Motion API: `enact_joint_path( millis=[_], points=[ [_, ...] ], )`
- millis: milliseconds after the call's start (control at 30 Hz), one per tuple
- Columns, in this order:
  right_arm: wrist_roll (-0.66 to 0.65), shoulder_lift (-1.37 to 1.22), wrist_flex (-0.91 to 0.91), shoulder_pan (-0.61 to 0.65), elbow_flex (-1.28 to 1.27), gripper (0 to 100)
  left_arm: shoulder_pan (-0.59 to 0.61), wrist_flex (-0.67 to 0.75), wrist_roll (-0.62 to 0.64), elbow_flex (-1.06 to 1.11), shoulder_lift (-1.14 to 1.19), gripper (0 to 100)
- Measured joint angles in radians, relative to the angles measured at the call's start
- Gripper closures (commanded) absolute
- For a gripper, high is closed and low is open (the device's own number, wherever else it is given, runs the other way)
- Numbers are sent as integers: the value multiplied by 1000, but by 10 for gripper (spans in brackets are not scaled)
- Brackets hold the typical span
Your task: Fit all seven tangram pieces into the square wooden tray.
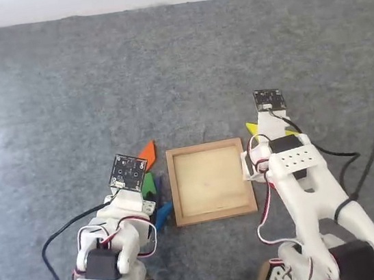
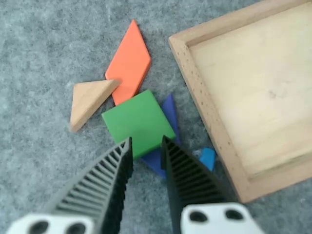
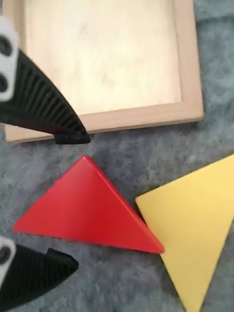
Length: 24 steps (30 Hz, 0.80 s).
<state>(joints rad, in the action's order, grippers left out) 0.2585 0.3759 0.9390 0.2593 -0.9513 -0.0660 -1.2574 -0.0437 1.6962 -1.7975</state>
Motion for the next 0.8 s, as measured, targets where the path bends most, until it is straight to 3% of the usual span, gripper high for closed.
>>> enact_joint_path(
  millis=[300,633,800],
  points=[
    [31,-192,-52,-21,40,666,0,0,0,0,0,908],
    [34,-226,-48,-86,69,669,0,0,0,0,0,908],
    [34,-226,-48,-94,69,767,0,0,0,0,0,908]
  ],
)
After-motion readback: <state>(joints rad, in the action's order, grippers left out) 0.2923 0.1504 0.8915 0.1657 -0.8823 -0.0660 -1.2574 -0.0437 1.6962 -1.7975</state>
